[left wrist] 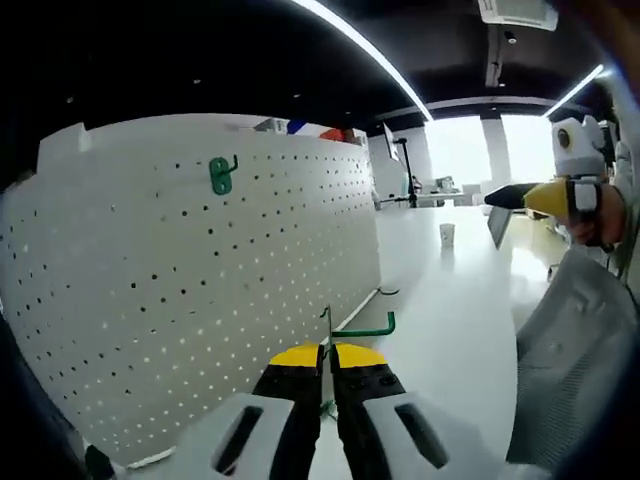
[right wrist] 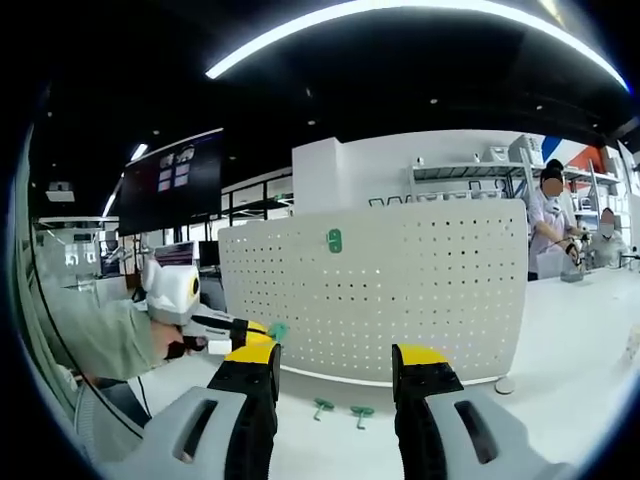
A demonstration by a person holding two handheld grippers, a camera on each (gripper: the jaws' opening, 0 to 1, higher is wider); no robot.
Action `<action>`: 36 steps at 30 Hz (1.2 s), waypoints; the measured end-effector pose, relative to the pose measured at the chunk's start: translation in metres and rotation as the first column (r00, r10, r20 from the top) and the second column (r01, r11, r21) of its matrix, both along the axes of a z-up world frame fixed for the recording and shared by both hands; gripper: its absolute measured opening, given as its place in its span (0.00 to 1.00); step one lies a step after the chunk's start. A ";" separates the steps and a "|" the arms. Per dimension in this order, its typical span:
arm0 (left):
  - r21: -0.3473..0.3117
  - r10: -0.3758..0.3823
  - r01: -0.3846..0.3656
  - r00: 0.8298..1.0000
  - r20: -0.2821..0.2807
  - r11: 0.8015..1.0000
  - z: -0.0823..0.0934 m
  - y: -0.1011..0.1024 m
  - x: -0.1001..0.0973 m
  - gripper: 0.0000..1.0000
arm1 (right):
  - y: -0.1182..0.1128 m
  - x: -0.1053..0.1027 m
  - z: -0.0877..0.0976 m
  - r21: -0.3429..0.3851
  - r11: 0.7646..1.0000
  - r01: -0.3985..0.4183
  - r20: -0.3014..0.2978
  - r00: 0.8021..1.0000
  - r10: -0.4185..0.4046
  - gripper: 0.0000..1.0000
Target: Insert the hook assembly into the mounting plate slot until the hook locks in place.
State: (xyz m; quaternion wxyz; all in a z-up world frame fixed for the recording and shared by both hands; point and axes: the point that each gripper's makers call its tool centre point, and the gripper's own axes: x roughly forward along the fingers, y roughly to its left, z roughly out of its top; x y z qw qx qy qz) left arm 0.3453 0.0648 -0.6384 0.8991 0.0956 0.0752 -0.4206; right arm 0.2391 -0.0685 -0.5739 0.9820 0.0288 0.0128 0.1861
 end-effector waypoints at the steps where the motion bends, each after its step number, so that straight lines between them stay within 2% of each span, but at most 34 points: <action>1: -0.006 0.003 -0.003 1.000 -0.002 1.000 0.001 0.000 0.000 0.03 | 0.000 0.000 0.001 -0.001 1.000 0.001 0.001 1.000 -0.001 0.43; 4: -0.083 0.015 -0.016 1.000 -0.011 0.996 0.010 -0.001 -0.003 0.03 | 0.000 0.000 0.003 -0.004 1.000 0.000 0.005 1.000 0.000 0.43; 6: -0.105 0.032 -0.028 0.999 0.030 0.994 0.017 0.001 -0.003 0.03 | 0.000 -0.001 0.003 -0.003 1.000 -0.001 0.006 1.000 0.001 0.43; 8: -0.153 0.038 -0.033 0.999 0.033 0.988 0.024 0.001 -0.004 0.03 | 0.001 -0.001 0.004 0.004 1.000 -0.004 0.004 1.000 0.004 0.43; 10: -0.143 0.044 -0.034 0.997 0.069 0.989 0.029 0.002 -0.004 0.03 | 0.002 -0.001 0.006 -0.002 1.000 -0.006 0.008 1.000 0.006 0.43; 14: -0.192 0.056 -0.039 0.995 0.086 0.981 0.040 0.001 -0.008 0.03 | 0.003 -0.002 0.009 0.002 1.000 -0.008 0.013 1.000 0.008 0.43; 27: -0.302 0.084 -0.050 0.991 0.100 0.952 0.060 0.000 -0.024 0.03 | 0.008 -0.005 0.027 0.015 1.000 -0.020 0.051 0.999 0.019 0.43; 30: -0.330 0.082 -0.045 0.992 0.100 0.943 0.065 -0.002 -0.027 0.03 | 0.010 -0.007 0.034 -0.010 1.000 -0.023 0.076 0.997 0.024 0.43; 31: -0.339 0.080 -0.042 0.992 0.100 0.940 0.066 -0.004 -0.028 0.03 | 0.010 -0.007 0.034 -0.007 1.000 -0.023 0.075 0.997 0.023 0.43; 34: -0.381 0.046 -0.012 0.996 0.080 0.924 0.069 -0.012 -0.034 0.03 | 0.007 -0.004 0.034 0.083 0.996 -0.017 0.037 0.999 0.014 0.43; 36: -0.375 0.044 -0.005 0.995 0.094 0.927 0.070 -0.015 -0.036 0.03 | 0.007 -0.004 0.034 0.061 0.998 -0.017 0.049 0.999 0.014 0.43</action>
